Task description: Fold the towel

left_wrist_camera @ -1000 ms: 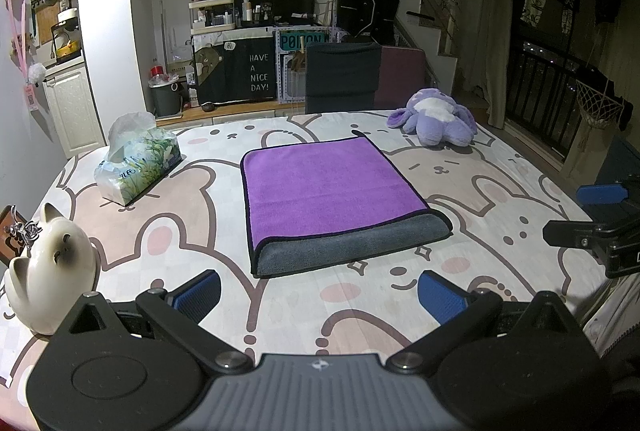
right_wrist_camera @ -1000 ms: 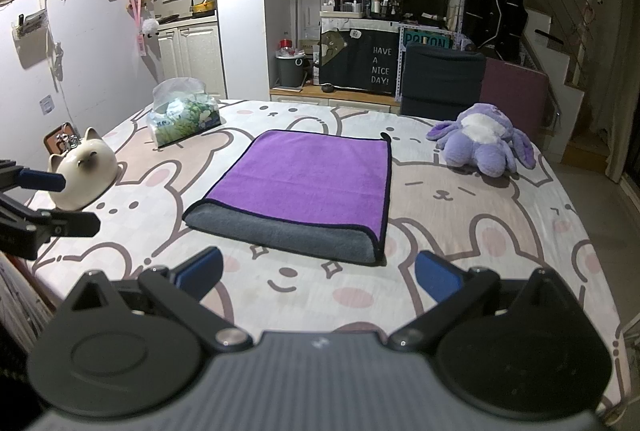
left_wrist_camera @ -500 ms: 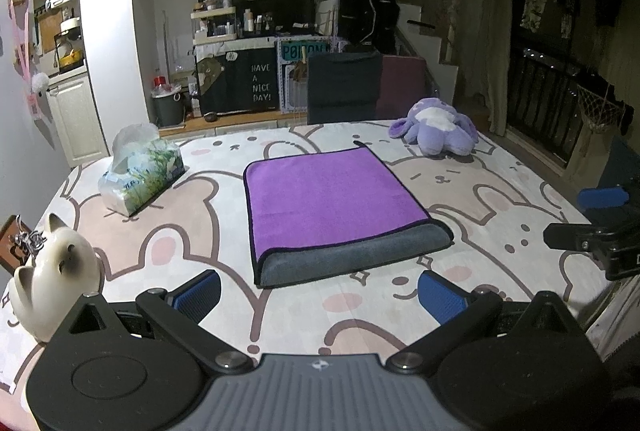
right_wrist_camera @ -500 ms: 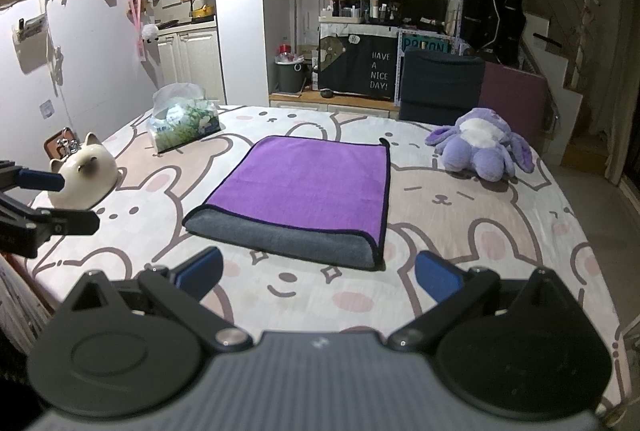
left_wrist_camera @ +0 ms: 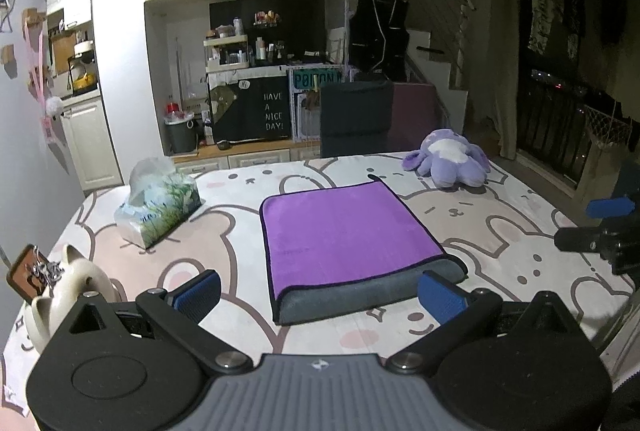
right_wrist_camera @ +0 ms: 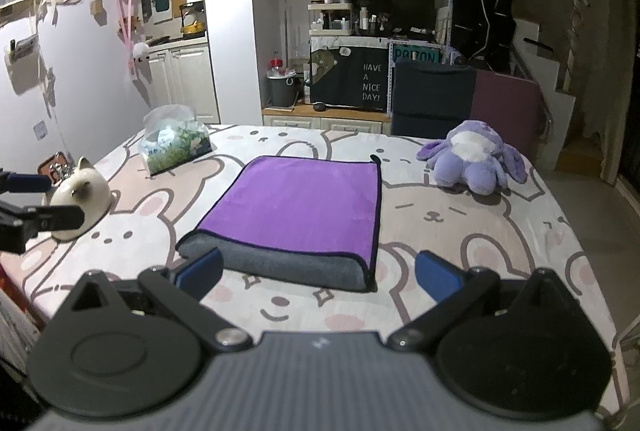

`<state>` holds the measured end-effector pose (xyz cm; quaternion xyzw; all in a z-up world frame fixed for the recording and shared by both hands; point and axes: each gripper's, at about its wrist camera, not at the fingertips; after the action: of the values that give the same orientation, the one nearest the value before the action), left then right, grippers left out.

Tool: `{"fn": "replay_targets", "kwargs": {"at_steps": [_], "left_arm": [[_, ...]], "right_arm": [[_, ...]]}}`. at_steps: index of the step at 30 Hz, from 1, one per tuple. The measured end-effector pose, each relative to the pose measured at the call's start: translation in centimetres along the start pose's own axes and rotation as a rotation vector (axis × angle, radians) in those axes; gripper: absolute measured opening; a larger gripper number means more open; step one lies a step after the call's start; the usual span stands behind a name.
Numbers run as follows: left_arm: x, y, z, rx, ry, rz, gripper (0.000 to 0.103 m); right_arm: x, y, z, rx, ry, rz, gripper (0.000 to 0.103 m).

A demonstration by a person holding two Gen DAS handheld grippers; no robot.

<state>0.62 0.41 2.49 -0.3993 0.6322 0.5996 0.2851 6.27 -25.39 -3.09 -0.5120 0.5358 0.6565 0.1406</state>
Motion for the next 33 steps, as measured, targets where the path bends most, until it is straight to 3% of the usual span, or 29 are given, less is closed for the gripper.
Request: {"fn": "replay_targets", "kwargs": {"at_steps": [16,22,33], "left_arm": [[-2.6,-2.8,-0.6,0.019,-0.044,-0.009,0.103],[-3.1,-5.2,-0.6,0.035,-0.076,0.008,0.103],[-3.0,-11.4,1.5,0.015,-0.046,0.037,0.103]], "right_arm": [[-2.4,-2.8,-1.3,-0.004,0.020,-0.017,0.103],[-2.9,-4.8,-1.8,-0.005,0.055,-0.022,0.103],[-2.8,-10.1,-3.1,-0.007,0.055,0.004,0.103]]}}
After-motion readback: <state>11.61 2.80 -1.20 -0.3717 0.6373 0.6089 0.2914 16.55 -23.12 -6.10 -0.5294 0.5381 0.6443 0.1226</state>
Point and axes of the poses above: each gripper's, at about its wrist camera, not at the fingertips, and y roughly against the way its jaws point, z to its left, x to its underside, and after that the axes turned 10 degrees about y, right-handed
